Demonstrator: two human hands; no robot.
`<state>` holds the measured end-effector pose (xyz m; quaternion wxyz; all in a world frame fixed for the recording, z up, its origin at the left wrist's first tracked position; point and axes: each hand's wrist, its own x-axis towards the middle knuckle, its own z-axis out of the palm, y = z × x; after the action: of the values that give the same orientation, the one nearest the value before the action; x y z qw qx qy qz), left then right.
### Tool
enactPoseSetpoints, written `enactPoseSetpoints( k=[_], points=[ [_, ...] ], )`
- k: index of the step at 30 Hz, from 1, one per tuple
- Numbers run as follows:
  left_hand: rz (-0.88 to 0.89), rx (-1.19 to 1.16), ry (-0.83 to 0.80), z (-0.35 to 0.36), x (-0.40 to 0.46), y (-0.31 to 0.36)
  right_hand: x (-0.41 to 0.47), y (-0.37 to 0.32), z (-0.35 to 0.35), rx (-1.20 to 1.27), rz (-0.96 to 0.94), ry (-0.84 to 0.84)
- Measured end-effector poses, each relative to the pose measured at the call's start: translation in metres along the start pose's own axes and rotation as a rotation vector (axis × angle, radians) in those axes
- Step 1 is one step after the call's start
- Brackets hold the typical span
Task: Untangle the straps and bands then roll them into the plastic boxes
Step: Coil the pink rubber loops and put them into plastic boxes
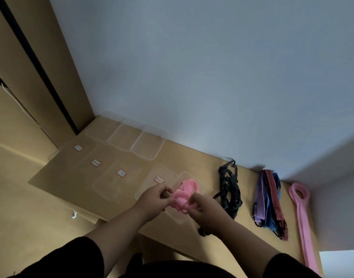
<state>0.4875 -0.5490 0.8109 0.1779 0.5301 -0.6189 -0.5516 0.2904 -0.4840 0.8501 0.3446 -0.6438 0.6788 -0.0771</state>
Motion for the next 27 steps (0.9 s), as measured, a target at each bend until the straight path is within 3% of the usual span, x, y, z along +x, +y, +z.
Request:
enactPoseSetpoints(
  k=[8,15,21,24,27],
  points=[
    [0.115,0.412,0.018,-0.001,0.015,-0.014,0.015,0.008,0.026,-0.102,0.045,0.041],
    [0.079,0.555,-0.033,0.0,0.03,-0.02,0.03,0.014,0.03,-0.276,0.063,0.038],
    [0.11,0.622,-0.056,0.002,0.044,-0.019,0.036,0.02,0.039,-0.212,0.155,0.086],
    [0.183,0.63,-0.063,0.0,0.05,-0.011,0.036,0.019,0.038,-0.204,0.179,0.12],
    [0.373,0.687,-0.168,-0.003,0.054,-0.005,0.034,0.018,0.035,-0.237,0.2,0.158]
  ],
)
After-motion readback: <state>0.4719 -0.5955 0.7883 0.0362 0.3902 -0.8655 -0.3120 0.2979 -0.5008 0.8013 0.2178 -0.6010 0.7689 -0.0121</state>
